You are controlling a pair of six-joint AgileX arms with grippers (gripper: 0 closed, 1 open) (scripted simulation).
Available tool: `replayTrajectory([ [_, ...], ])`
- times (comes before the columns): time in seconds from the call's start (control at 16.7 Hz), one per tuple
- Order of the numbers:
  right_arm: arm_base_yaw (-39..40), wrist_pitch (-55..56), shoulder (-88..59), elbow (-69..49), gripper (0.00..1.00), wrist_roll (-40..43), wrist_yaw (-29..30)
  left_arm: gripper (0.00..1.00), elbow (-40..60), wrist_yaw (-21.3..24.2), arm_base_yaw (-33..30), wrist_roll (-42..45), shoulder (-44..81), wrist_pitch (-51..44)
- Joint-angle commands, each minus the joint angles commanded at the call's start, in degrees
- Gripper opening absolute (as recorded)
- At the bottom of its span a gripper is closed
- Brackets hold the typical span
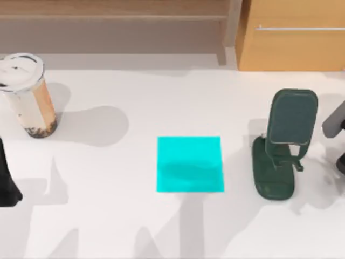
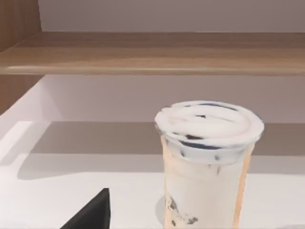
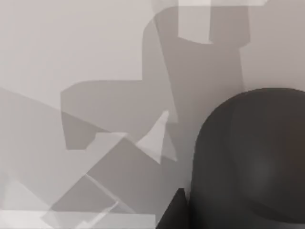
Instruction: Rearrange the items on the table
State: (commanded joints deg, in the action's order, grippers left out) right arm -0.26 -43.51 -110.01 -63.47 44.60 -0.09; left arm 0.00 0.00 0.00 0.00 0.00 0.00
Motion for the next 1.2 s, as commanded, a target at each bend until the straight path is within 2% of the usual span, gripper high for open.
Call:
replayTrajectory([
  [0.18, -0.02, -1.06, 0.57, -0.71, 0.0, -0.04, -0.04, 1.0, 0.0, 0.0, 0.0, 0.0, 0.0, 0.0],
  [1.2, -0.18, -22.3, 8.35, -14.19, 0.0, 0.17, -0.07, 1.0, 0.0, 0.0, 0.0, 0.0, 0.0, 0.0],
])
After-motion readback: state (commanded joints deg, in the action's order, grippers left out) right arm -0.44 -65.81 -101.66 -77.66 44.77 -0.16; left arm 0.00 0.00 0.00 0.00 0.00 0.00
